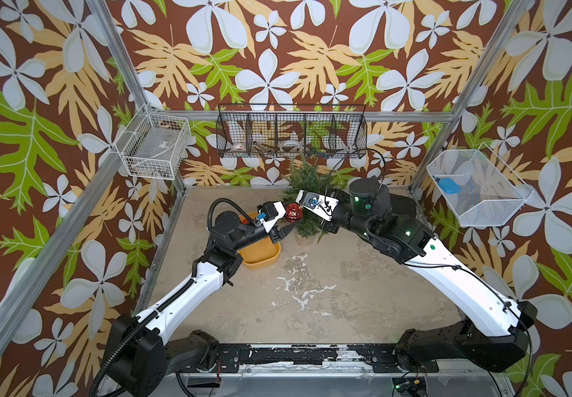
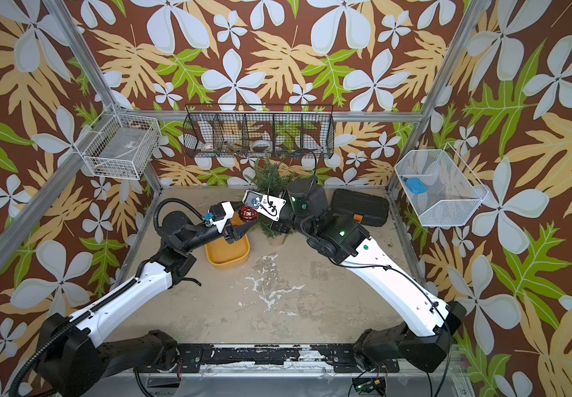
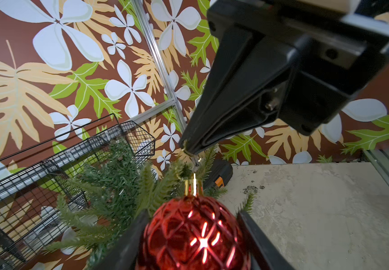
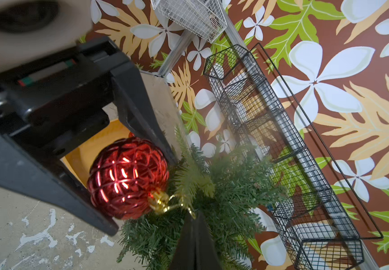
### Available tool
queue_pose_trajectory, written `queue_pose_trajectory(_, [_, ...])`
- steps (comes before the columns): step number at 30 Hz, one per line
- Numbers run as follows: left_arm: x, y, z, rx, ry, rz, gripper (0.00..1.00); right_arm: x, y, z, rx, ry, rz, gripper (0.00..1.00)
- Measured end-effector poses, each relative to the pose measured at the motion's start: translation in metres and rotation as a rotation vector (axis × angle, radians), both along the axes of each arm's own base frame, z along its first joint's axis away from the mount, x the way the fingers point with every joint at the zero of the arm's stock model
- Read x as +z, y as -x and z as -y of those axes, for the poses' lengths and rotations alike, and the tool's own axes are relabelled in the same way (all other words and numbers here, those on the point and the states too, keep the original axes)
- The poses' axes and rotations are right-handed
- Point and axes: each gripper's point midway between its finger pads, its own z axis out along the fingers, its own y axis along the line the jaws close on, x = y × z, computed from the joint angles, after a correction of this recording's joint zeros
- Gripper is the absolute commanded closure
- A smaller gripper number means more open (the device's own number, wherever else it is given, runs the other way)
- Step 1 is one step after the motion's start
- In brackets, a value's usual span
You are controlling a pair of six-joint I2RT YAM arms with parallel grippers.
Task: Decorate the small christmas tree with ornaments
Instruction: Hang an ornament on the christmas tree.
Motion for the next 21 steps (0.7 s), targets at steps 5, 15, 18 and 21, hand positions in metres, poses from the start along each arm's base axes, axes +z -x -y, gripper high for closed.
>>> queue_pose_trajectory(5, [0.006,0.016,-0.004,-0.011,0.002,0.058,0.79,0.015,0.012,0.004,0.028,-0.034,0.022,1.0])
queue_pose_trajectory(15, [0.009,0.006,-0.007,0.049,-0.002,0.092,0.8,0.009,0.003,0.005,-0.007,-0.017,0.021,1.0])
queue_pose_trajectory(18, [0.006,0.0,-0.006,0.064,-0.009,0.081,0.8,0.003,-0.003,0.005,-0.033,0.001,0.015,1.0])
queue_pose_trajectory(21, [0.004,-0.004,-0.005,0.071,-0.014,0.075,0.79,0.001,-0.004,0.005,-0.036,0.007,0.012,1.0])
